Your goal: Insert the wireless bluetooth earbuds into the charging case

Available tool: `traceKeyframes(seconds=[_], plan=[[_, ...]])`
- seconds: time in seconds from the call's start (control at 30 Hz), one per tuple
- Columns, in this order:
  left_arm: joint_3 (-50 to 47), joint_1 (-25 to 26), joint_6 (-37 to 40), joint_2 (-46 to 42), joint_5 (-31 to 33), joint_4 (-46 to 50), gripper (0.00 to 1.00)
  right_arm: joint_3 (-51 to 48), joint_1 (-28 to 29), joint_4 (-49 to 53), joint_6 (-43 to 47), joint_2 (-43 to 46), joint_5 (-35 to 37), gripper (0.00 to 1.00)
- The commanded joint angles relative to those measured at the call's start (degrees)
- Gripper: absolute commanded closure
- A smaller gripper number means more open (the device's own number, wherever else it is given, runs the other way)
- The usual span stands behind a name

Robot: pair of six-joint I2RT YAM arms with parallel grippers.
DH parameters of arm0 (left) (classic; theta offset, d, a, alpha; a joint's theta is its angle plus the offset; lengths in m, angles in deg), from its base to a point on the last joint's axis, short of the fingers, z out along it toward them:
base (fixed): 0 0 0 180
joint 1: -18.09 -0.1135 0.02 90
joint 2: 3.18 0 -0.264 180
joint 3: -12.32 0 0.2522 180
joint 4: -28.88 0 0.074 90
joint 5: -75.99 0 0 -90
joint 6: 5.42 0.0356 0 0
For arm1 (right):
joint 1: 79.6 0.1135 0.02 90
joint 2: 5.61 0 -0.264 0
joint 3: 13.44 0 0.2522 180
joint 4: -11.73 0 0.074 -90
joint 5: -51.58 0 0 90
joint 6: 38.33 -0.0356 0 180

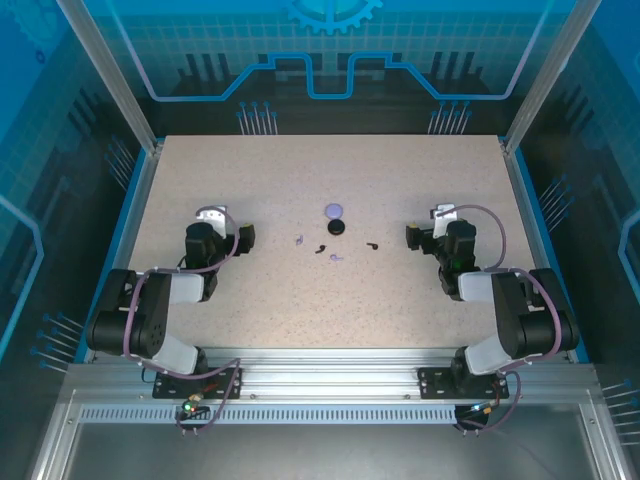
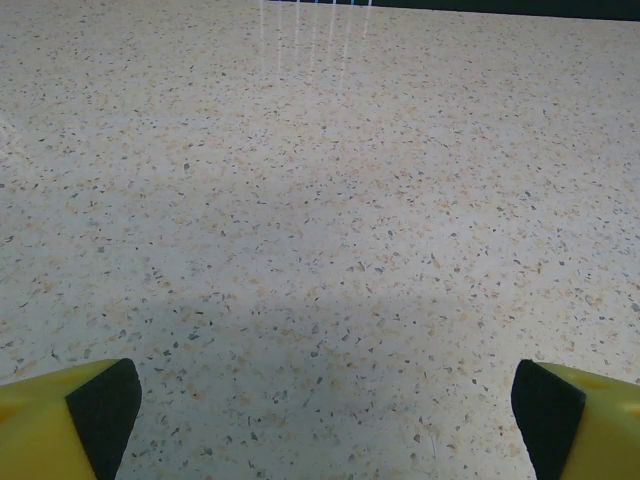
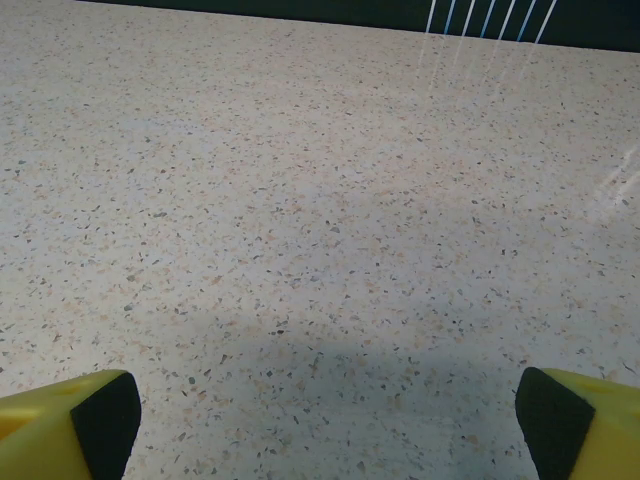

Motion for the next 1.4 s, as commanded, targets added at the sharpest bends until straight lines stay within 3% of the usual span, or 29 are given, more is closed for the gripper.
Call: traceKeyframes(seconds=[0.0,0.77,0.9,1.03,1.2,1.37], plan=[[1.38,-0.77,-0.12,0.36,0.35,-0.24,0.01,1.17,-0.48,-0.2,0.21,0.05,-0.38,0.0],[1.49,-0.77,-0.12,0.22,0.44,0.31,0.01,1.08,-0.49,-0.34,0.35,0.14,-0.38,0.0],[5.13,-0.77,-0.47,-2.21,0.95,8.98,0.01,4.97,-0.33,8.97,-0.44,3.23,1.78,0.0],[11.49,-0.77,-3.79,-4.94,3.17,23.79,0.01,7.82,-0.3,19.02,-2.7,7.33,3.0,0.0],[19.37,-0.77,-8.43,-7.26,-3.16,39.06,0.01,12.27,0.07,34.63,-6.45,13.54,1.19,0.0],[33.67,-0.77,-14.03,-3.51,-10.6,58.39,0.01,20.81,0.52,48.61,-10.62,13.09,-7.07,0.0]])
